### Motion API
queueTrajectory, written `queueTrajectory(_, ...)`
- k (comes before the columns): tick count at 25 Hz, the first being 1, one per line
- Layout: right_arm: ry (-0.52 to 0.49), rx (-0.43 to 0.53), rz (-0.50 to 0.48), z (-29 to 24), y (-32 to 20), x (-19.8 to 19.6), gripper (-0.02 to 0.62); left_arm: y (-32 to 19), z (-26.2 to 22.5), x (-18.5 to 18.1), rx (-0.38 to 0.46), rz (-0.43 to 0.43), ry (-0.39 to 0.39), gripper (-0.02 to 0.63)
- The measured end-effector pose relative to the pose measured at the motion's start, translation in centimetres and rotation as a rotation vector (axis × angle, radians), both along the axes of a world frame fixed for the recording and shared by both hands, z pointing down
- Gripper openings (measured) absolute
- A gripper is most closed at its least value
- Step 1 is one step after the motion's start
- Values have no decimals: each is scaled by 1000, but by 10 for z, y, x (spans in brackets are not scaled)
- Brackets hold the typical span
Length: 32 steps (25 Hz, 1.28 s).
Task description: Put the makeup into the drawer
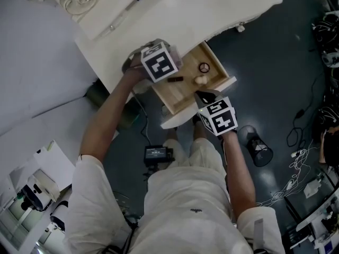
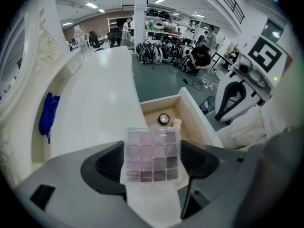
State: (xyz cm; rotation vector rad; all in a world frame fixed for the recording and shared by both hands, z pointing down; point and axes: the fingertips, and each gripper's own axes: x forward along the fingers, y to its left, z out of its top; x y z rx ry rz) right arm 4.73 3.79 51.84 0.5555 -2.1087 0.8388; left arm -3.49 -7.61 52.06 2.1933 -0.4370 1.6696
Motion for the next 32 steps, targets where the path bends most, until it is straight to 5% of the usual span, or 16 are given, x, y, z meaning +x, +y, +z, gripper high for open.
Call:
queueTrajectory(13, -2, 17, 7, -8, 18, 23, 12, 63, 8, 43, -32, 55, 5, 377)
queueTrajectory(32, 28, -30, -29, 23, 34, 35, 12, 151, 130, 52, -173, 157, -39, 377)
